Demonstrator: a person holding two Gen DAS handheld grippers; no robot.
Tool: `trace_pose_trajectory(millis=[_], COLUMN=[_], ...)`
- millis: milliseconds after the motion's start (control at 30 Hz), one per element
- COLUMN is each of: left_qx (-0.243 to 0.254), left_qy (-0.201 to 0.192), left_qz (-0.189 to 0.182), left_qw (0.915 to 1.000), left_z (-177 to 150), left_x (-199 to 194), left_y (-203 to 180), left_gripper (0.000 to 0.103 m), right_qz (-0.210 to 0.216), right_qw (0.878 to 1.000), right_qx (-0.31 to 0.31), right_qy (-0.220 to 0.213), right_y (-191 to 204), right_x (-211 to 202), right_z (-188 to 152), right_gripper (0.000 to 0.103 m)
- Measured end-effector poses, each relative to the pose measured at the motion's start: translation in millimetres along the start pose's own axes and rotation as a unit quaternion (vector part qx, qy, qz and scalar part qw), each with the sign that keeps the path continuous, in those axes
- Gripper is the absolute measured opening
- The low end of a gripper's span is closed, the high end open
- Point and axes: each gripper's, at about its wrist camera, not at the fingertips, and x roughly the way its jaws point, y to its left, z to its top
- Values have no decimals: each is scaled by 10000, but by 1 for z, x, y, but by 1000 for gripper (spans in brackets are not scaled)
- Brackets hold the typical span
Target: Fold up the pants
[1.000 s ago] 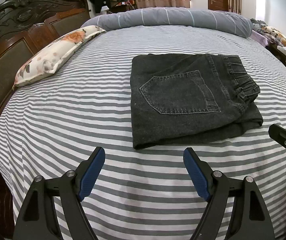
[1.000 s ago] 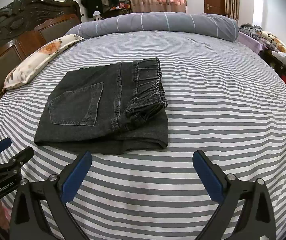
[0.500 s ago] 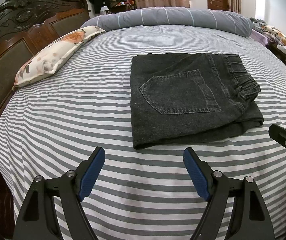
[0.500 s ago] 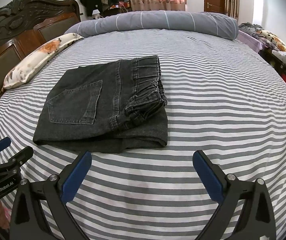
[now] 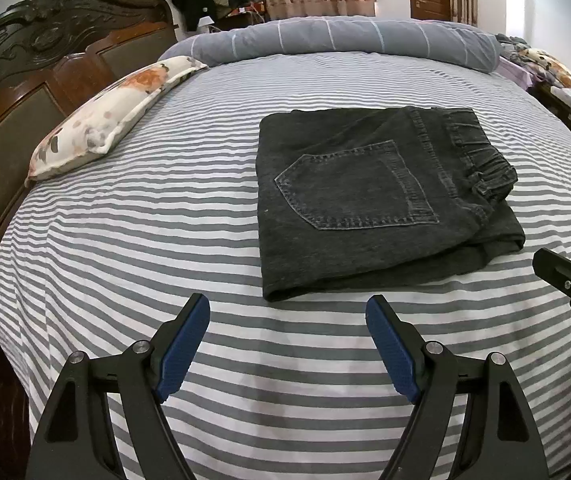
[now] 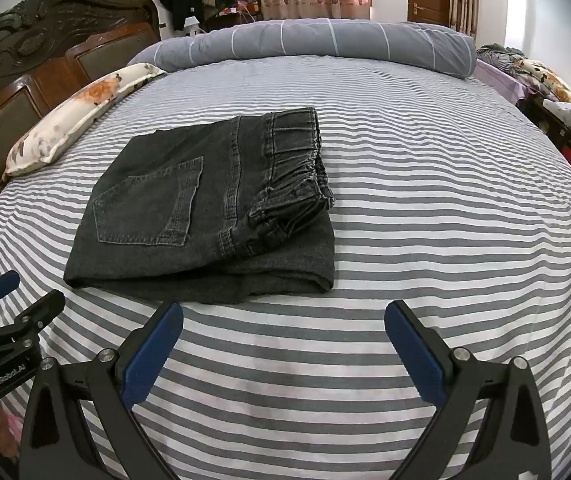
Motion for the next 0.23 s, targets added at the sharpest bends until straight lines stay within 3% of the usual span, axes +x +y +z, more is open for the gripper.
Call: trace_pose_trajectory(millis=[233], left_qx=[-10], left_qy=[-10], left_qz=[-37], left_qw=[10000], left_z=[0], left_x=[-1], left_y=[-1], left_gripper=[81], right_qz=[4], right_qw=[10000], right_qx=[-3], right_qy=[6], right_y=[0], right_x=[0], right_z=[0], right_gripper=[100])
